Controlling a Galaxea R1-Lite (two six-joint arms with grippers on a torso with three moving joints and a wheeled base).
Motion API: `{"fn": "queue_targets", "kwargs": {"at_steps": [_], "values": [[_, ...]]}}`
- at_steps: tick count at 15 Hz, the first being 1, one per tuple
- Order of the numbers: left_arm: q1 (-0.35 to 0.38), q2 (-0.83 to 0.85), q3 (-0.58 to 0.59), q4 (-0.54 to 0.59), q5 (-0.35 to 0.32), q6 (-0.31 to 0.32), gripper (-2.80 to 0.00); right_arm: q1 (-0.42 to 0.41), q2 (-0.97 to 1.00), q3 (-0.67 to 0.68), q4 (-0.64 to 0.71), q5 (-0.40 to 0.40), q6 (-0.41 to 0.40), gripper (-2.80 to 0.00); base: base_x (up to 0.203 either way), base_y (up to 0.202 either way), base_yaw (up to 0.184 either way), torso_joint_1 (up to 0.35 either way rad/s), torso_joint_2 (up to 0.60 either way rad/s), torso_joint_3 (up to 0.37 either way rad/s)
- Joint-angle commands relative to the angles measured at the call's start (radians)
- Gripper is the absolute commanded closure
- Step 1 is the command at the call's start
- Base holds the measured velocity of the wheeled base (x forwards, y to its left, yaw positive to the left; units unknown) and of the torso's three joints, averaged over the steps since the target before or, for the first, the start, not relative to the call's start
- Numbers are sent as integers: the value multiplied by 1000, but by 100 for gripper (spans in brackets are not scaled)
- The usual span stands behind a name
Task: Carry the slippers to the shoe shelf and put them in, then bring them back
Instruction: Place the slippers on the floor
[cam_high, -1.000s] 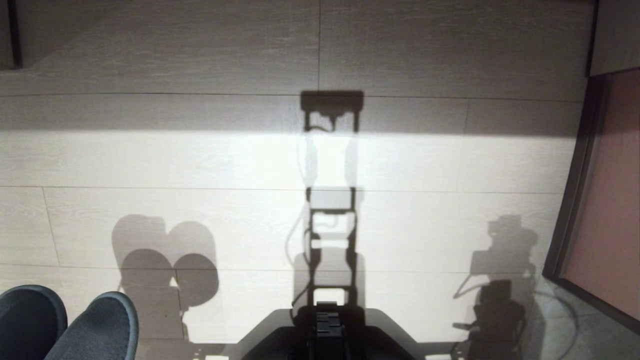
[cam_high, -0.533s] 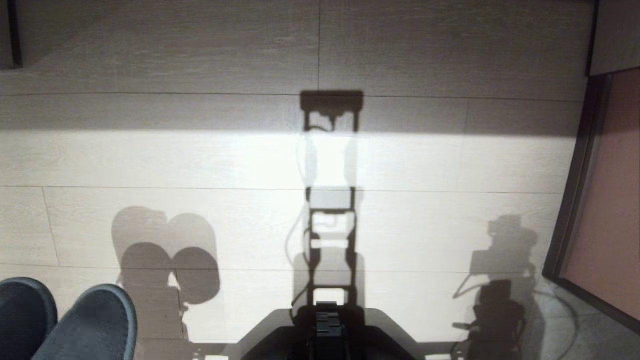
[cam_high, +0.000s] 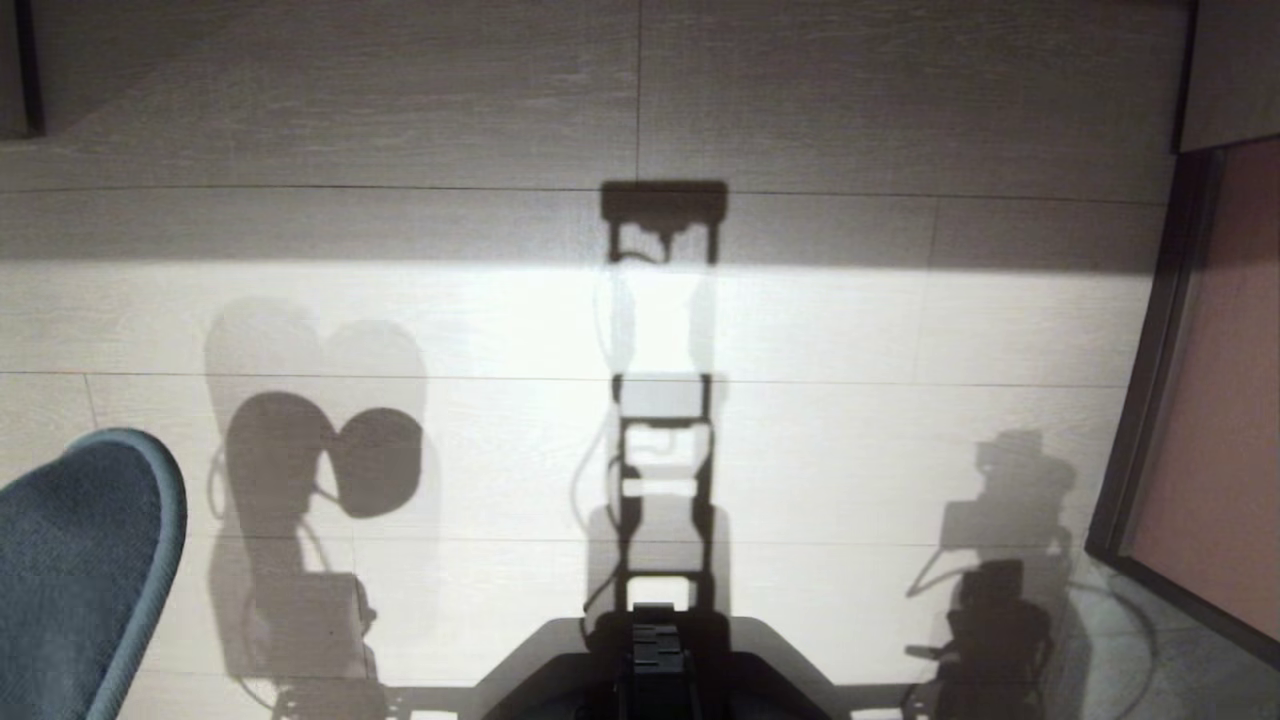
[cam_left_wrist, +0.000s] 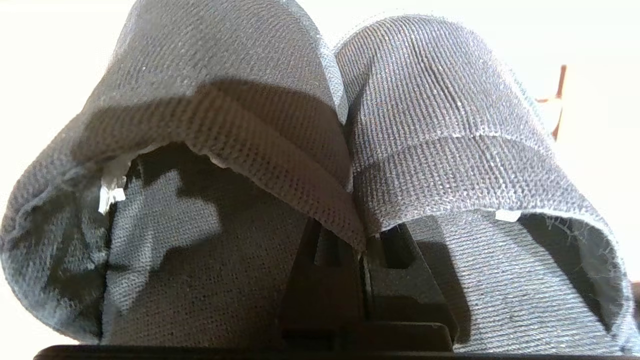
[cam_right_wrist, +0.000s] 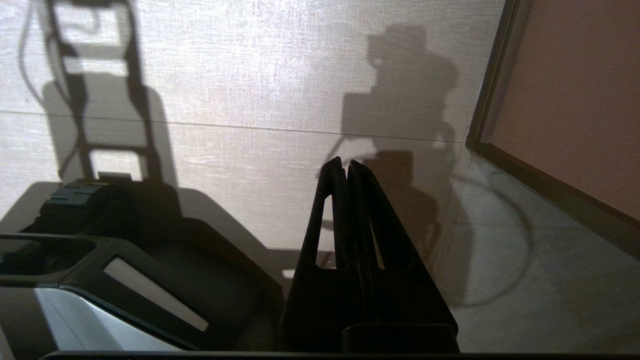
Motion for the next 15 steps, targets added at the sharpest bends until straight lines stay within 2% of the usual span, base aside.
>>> {"fn": "queue_targets", "kwargs": {"at_steps": [1,4,6,9,12,15], "values": [[-1,254,-30,-124,5,-30,0,0,-2,0,0,1,0,0,0,0,0,0,0,0],[9,473,38,-594,53,-84,0,0,-2,0,0,1,-1,0,0,0,0,0,0,0],[12,596,94,-858,81,-100,0,0,-2,0,0,1,-1,0,0,0,0,0,0,0],[12,757,129,-1122,122,-113,0,0,-2,0,0,1,0,0,0,0,0,0,0,0],[11,912,133,-1408,130,-116,0,0,-2,0,0,1,0,0,0,0,0,0,0,0],[10,1089,114,-1605,130,-118,0,0,-2,0,0,1,-1,0,0,0,0,0,0,0]]}}
